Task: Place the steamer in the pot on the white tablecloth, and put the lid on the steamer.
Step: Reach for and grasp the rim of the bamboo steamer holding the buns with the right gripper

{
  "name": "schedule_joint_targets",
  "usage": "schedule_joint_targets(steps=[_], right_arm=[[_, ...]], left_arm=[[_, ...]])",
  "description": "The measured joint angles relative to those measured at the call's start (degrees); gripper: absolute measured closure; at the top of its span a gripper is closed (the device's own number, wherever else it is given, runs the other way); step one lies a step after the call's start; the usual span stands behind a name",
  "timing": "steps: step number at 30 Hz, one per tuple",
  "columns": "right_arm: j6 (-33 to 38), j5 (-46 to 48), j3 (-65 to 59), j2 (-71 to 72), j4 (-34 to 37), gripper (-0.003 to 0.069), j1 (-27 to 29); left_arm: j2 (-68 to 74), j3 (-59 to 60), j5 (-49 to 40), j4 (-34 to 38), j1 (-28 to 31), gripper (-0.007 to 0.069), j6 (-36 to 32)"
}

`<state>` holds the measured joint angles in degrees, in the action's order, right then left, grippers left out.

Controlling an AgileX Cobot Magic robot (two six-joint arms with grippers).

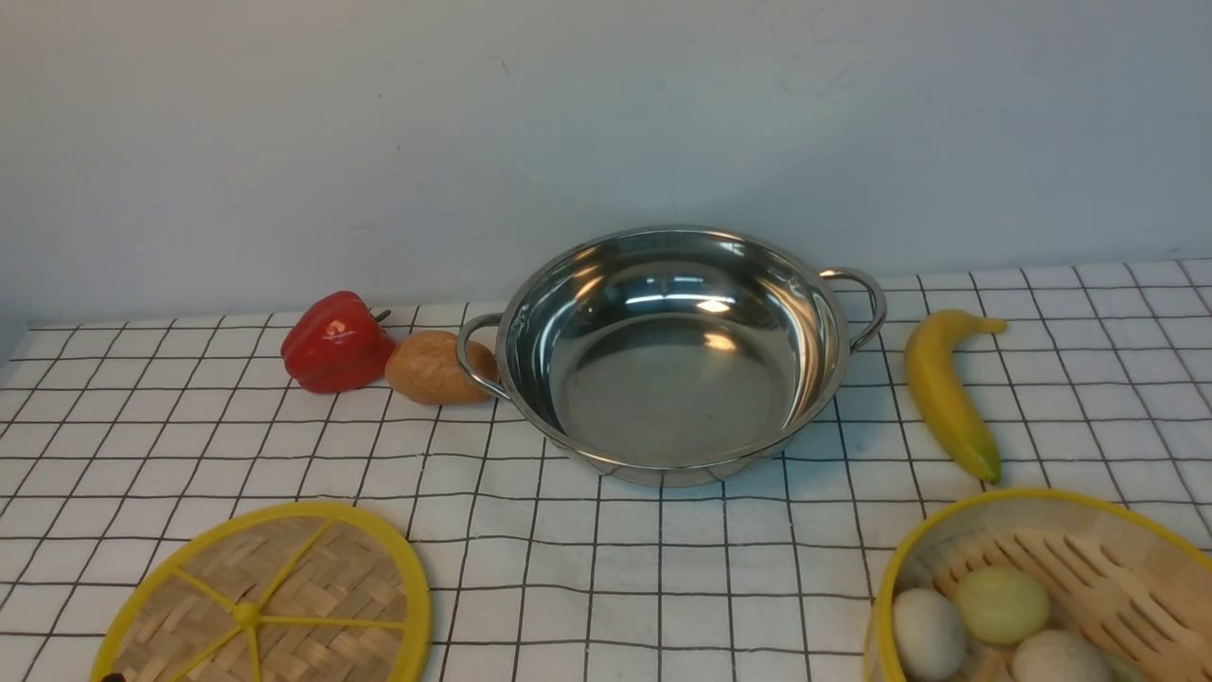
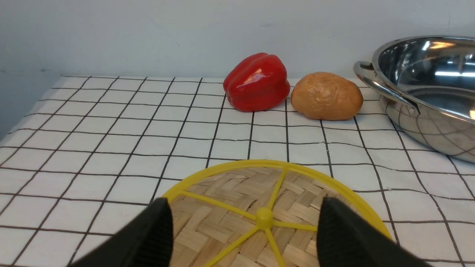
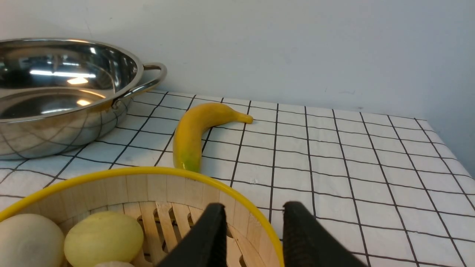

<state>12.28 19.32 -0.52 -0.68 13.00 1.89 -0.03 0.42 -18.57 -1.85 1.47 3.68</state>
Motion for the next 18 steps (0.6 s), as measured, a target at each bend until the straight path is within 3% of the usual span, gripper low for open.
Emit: schedule_joint_targets(steps=[18], right_arm=[[1.5,0.0,0.0,0.0,-4.0,0.0416,0.0]], left_arm=[[0.0,0.0,0.0,0.0,0.0,0.0142,0.0]])
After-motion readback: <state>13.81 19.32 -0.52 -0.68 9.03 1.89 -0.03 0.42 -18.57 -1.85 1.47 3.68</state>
